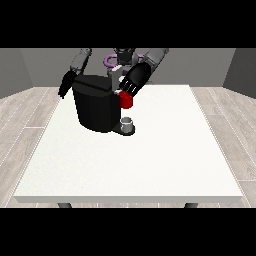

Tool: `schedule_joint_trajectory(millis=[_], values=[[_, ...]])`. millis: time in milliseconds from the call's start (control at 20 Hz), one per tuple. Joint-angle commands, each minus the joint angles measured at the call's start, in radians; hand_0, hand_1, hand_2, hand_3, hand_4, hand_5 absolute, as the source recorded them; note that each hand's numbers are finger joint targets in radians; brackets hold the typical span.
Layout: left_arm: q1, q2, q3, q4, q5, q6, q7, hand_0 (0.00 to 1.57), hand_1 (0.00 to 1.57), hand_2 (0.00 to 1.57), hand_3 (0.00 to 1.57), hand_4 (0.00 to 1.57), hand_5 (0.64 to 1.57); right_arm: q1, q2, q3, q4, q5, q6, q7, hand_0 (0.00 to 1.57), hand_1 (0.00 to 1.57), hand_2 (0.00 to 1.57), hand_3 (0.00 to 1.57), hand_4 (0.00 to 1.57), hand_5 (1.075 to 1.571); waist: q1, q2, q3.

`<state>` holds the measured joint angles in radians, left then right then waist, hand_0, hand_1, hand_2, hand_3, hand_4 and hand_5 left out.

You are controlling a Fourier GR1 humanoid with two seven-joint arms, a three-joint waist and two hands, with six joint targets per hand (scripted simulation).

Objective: Insert the coffee pod into the coffee machine and close the lid

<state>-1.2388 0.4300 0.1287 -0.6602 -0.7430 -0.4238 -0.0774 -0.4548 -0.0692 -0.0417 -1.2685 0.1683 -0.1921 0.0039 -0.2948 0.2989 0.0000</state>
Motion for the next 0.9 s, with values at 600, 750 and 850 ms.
schedule_joint_trajectory(millis=[600,750,850], values=[[-0.054,0.008,0.005,0.005,-0.022,0.052,-0.025,1.19,1.19,1.21,1.17,0.36,1.571,0.0,0.001,-0.01,0.017,-0.014,0.013,-0.044,0.0,0.0,0.0,0.0,0.0,1.571,-0.016,0.033,0.0004],[-0.021,0.03,-0.008,-0.015,-0.047,0.093,-0.056,1.27,1.27,1.27,1.18,0.17,1.571,0.008,-0.051,-0.052,0.029,-0.029,0.031,-0.065,0.0,0.0,0.0,0.0,0.0,1.571,0.003,0.038,0.0005],[-0.035,0.011,-0.044,0.0,-0.081,0.079,-0.024,1.21,1.21,1.23,1.13,0.0,1.571,-0.009,-0.025,-0.028,0.013,-0.018,0.02,-0.018,0.0,0.0,0.0,0.0,0.0,1.571,-0.018,0.002,0.0005]])
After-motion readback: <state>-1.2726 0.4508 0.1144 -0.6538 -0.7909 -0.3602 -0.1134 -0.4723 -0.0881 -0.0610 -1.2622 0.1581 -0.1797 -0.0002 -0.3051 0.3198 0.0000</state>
